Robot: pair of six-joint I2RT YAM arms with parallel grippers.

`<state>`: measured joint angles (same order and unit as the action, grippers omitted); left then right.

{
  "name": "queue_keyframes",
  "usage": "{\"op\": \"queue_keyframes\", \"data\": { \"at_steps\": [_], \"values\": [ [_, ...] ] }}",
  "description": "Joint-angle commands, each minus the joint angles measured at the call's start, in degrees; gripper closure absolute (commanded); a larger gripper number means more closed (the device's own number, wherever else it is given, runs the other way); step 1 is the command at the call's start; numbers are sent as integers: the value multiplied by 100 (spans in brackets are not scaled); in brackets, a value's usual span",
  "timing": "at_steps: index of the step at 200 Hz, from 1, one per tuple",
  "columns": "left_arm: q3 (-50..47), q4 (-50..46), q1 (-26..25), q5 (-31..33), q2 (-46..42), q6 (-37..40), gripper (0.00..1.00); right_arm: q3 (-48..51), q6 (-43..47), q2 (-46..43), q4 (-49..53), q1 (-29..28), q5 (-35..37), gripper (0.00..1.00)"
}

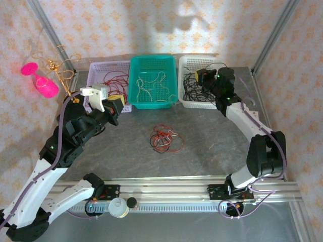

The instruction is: Untangle the cables

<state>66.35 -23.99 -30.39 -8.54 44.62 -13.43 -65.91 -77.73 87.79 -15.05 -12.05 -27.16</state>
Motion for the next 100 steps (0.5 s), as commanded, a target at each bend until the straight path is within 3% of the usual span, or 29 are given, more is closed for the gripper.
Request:
{"op": "queue_keyframes", "data": {
  "at_steps": [1, 24, 56, 77, 100],
  "values": [
    [-92, -79, -37, -68, -68, -37, 100, -126, -1098, 53, -267, 1, 574, 100],
    [-163, -40, -37, -101, -50, -36, 100, -470, -1069, 182, -177, 1, 678, 100],
    [-257, 332, -38, -602, 267, -154, 100, -1846, 372, 609, 462, -38, 164, 100],
    [-248, 875, -37, -931, 651, -325, 77, -2797, 1471, 908, 938, -98, -494, 100],
    [-15, 1610, -20, -1052, 1189, -289, 50, -3122, 2342, 912, 1039, -197, -1147, 100]
  ]
}}
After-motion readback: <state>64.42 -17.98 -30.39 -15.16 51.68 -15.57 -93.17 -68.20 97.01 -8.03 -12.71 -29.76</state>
